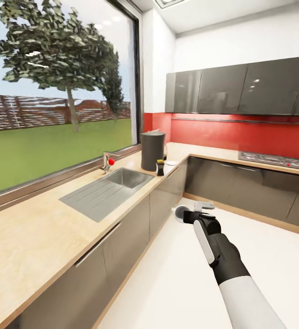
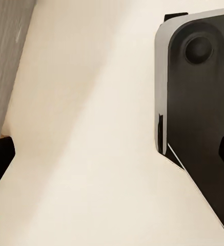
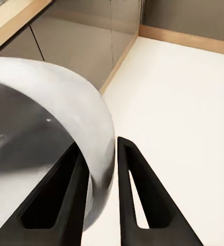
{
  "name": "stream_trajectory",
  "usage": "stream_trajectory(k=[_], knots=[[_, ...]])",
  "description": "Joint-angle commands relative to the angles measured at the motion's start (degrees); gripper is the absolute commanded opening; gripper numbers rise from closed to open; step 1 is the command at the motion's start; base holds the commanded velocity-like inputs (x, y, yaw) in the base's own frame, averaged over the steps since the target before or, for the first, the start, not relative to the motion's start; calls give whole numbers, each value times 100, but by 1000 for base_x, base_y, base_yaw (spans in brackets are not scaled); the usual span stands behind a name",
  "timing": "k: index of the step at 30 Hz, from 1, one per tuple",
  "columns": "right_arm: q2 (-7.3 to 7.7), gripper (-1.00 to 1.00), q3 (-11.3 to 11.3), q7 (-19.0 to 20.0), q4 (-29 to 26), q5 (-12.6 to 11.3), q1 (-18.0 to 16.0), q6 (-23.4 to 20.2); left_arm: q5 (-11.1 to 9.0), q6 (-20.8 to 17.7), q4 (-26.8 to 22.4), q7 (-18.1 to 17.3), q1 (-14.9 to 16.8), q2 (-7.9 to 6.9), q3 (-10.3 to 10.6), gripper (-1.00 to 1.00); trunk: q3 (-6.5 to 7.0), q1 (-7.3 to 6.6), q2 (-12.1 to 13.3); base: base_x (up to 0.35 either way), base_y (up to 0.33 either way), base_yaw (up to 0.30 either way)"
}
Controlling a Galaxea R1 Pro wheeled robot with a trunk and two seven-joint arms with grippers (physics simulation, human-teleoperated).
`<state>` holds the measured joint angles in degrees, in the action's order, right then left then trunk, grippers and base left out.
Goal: Set up a coffee station on the kitchen countertop: keep the coffee maker on the countertop, move the bottle of coffee from the kitchen shelf to the counter next to the coffee maker, place a paper coffee filter on top of the coffee maker, put the saucer next to the coffee maker with the coffee cup on the saucer, and place the electric kettle next to the coffee maker.
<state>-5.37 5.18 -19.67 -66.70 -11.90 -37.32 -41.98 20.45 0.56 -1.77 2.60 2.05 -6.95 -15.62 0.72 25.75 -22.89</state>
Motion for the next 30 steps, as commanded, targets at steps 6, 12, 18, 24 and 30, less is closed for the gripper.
stream_trajectory(k=[6,12,18,24,30], knots=[[1,-100,9,-46,-8,-67,-3,-8,64,6,1,19,-1,0,-44,100,-2,3,-3,165,-250,-296],[1,-100,9,-46,-9,-67,-3,-8,64,6,1,21,-1,0,-46,100,-2,3,-3,213,-217,-296],[5,-100,6,-46,-18,-60,-3,-6,62,6,1,21,-1,0,-45,100,-2,3,-3,237,-197,-209],[46,-100,9,-38,12,-41,-3,-11,64,-9,1,22,0,0,-46,100,-2,3,-3,240,-194,-18],[53,-100,9,-32,18,-33,-3,-4,64,-36,1,22,1,0,-48,100,-2,3,-3,242,-191,-1]])
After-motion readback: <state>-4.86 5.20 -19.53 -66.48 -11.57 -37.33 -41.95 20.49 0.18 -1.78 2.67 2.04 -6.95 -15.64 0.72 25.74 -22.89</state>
